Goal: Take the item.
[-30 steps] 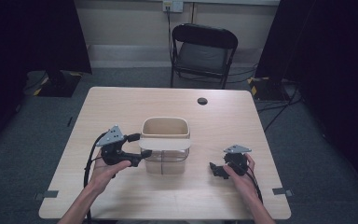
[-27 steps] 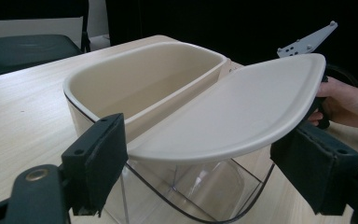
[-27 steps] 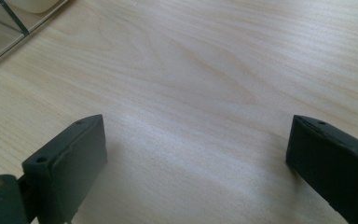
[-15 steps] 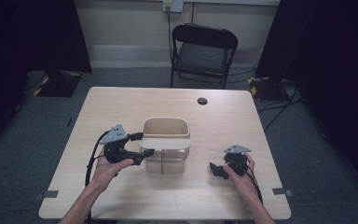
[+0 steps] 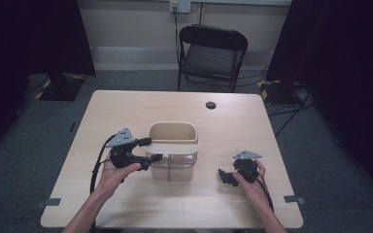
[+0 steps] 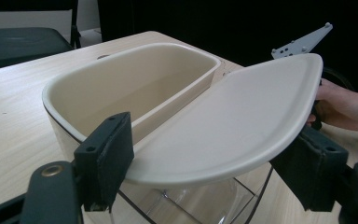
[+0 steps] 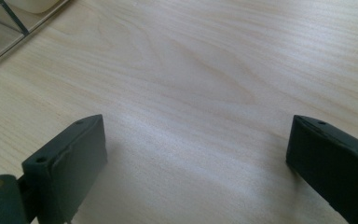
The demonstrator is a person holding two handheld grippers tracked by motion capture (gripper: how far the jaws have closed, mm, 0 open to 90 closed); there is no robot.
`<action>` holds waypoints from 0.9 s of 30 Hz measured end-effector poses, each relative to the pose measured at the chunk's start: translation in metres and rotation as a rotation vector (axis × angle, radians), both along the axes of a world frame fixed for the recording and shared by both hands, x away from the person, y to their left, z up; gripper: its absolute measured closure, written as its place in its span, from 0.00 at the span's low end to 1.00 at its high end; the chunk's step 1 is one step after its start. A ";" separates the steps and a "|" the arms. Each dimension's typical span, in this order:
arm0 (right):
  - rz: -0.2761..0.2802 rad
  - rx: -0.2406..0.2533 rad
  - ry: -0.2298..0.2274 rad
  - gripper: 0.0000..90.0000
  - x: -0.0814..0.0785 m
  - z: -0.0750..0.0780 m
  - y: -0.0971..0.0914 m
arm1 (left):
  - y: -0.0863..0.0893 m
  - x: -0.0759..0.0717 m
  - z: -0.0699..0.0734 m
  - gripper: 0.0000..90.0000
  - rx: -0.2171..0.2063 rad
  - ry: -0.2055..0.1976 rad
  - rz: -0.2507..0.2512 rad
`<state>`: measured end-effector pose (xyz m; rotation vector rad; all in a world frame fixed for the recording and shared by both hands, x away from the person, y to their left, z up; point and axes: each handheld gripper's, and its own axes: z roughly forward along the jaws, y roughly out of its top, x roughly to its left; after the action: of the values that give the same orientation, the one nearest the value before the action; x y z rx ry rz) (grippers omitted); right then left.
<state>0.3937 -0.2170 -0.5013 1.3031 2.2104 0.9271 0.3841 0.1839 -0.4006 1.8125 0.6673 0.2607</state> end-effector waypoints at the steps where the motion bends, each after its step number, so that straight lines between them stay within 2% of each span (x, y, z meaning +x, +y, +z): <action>1: 0.000 0.000 0.000 0.05 0.000 0.000 0.000 | 0.000 0.000 0.000 0.27 -0.004 0.000 0.000; 9: 0.000 0.000 0.000 0.05 0.000 0.000 0.000 | -0.001 0.002 0.001 0.28 -0.024 0.013 0.004; 17: 0.000 0.000 0.000 0.05 0.000 0.000 0.000 | -0.001 0.002 0.002 0.29 -0.015 0.013 0.007; 22: 0.000 0.000 0.000 0.05 0.000 0.000 0.000 | -0.002 0.004 0.004 0.30 -0.020 0.033 0.007; 27: 0.000 0.000 0.001 0.05 0.000 0.000 0.000 | -0.004 0.005 0.008 0.34 -0.017 0.017 -0.001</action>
<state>0.3937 -0.2170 -0.5012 1.3038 2.2105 0.9268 0.3893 0.1798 -0.3924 1.8004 0.6784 0.2389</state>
